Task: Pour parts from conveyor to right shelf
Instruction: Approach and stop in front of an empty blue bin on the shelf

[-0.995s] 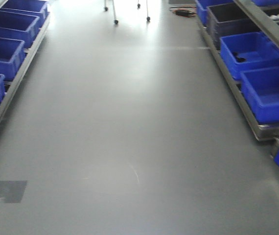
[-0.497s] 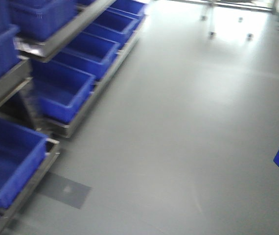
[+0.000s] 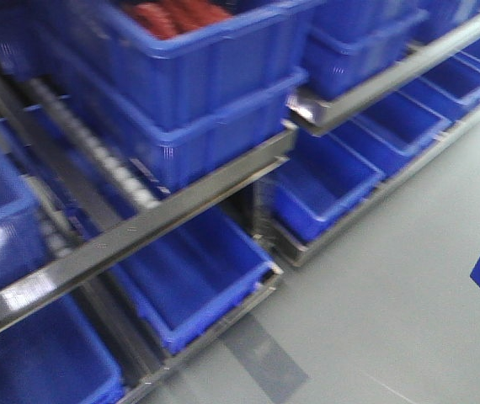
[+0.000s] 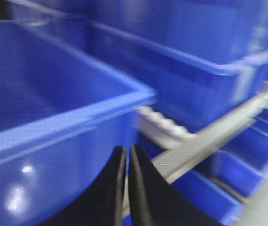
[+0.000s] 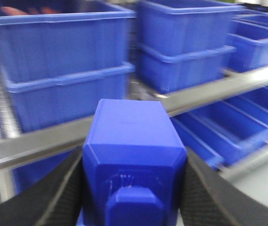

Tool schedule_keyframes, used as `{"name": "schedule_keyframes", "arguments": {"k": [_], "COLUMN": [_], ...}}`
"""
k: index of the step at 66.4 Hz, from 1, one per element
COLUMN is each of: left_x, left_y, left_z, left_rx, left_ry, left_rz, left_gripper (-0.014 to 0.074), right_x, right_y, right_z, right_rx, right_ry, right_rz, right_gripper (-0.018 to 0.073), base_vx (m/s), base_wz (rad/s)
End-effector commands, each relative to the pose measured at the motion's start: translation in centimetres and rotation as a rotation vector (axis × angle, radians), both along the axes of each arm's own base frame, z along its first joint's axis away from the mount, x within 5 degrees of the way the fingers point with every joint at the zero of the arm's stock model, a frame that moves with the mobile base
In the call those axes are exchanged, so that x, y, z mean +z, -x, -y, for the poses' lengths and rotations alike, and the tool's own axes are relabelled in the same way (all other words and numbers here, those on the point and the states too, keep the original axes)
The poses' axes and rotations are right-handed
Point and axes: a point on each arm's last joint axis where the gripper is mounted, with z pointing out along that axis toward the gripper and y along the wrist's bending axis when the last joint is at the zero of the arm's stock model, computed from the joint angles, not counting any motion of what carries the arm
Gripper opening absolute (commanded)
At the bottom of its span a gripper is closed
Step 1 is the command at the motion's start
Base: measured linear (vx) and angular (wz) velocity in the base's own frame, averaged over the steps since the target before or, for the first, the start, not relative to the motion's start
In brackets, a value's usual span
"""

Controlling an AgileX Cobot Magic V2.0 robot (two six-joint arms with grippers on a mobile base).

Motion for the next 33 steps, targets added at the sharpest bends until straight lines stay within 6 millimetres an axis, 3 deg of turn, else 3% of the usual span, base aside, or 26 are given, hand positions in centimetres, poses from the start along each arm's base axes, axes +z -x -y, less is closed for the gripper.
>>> {"name": "schedule_keyframes", "arguments": {"k": [1,33], "left_x": [1.30,1.30], "left_y": [-0.08,-0.08], "left_z": [-0.01,-0.01], "left_rx": [0.002,0.002], "left_ry": [0.014,0.014], "left_rz": [0.084,0.084], "left_gripper": [-0.0006,-0.0006], "right_x": [1.53,1.53], "right_y": [-0.08,-0.08], "right_z": [0.07,0.07], "right_rx": [-0.010,-0.010], "right_ry": [-0.007,-0.006], "right_rz": [0.089,0.089], "right_gripper": [-0.0005,-0.0005], "base_vx": [0.23,0.16], "base_wz": [0.90,0.79]}}
